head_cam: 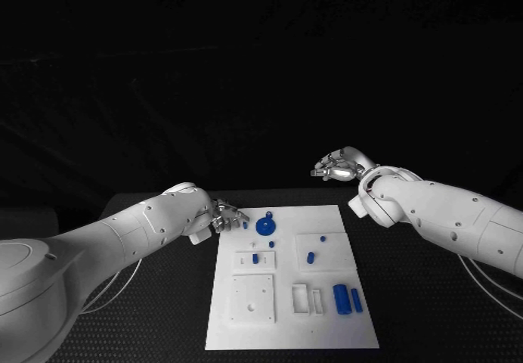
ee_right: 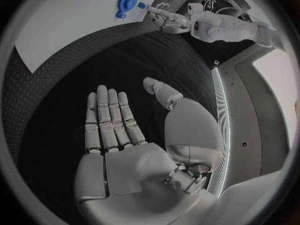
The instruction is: Assemble the parts on the task board
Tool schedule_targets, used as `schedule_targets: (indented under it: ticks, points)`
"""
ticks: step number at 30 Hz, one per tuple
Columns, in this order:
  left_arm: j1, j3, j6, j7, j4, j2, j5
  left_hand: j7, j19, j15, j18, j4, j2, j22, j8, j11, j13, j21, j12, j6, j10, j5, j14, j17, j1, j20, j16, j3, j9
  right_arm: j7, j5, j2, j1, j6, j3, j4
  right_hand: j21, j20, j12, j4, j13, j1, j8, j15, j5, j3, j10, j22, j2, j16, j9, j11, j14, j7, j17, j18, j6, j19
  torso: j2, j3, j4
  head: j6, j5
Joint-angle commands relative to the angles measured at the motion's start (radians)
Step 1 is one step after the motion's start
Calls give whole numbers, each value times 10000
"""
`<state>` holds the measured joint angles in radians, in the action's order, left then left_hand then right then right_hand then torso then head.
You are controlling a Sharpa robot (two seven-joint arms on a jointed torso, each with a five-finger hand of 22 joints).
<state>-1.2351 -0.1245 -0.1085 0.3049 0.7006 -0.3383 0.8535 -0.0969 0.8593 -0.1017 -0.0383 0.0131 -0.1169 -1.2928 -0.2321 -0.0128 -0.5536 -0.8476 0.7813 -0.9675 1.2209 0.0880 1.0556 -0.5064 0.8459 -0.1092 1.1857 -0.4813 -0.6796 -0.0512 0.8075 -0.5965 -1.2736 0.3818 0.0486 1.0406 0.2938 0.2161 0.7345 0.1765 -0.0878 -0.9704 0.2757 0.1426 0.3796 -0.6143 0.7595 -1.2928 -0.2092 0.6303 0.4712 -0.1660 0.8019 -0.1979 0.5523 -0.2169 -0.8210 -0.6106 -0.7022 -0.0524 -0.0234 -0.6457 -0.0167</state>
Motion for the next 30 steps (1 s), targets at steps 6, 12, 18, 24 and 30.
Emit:
schedule_targets:
  ticks: [6,12,18,24,30]
  points:
    - [78,5,-126,-122,-115,151,-62,-10,-67,6,122,-66,159,-28,33,-13,-18,71,-55,66,-86,4,-84,-22,24,-881,-26,43,13,-111,-1,16,-18,-78,-5,60,-70,23,-74,-31,17,63,49,9,36,-20,52,-15,6,-51,-16,-12,-60,-28,-19,57,74,57,-8,5,-5,-39,12]
    - [79,5,-64,-69,-146,146,-62,-12,-68,11,119,-146,271,-55,24,-10,-35,83,-54,75,-92,29,-94,-35,63,-873,-20,49,14,-112,-1,17,-20,-77,-5,65,-79,24,-84,-32,29,60,50,10,36,-21,62,-20,5,-56,-17,-12,-58,-29,-25,56,75,56,9,1,-10,-53,39]
    - [79,6,-51,-66,-181,185,-62,-13,-68,13,119,-167,325,-66,20,-8,-41,91,-54,79,-95,38,-97,-41,61,-868,-17,54,16,-109,-1,22,-21,-79,-5,69,-87,26,-92,-34,39,59,51,10,36,-20,71,-25,3,-61,-17,-12,-56,-29,-30,56,75,54,5,5,-14,-53,48]
    - [79,7,18,-79,-283,268,-62,-12,-63,14,117,-220,427,-87,11,-9,-55,100,-50,82,-93,56,-98,-51,74,-865,-12,54,17,-111,-1,40,-25,-77,-5,72,-94,27,-100,-36,48,58,53,11,36,-19,79,-29,5,-65,-18,-11,-54,-29,-35,56,74,52,6,-2,-4,-66,32]
    - [79,9,32,-108,-365,334,-68,-16,-61,15,115,-280,509,-107,9,-7,-65,109,-51,96,-95,60,-99,-59,97,-862,-9,50,21,-109,-1,42,-30,-75,-5,83,-101,27,-107,-36,58,55,55,12,37,-19,87,-34,5,-68,-18,-10,-52,-28,-39,55,74,51,1,-7,4,-50,44]
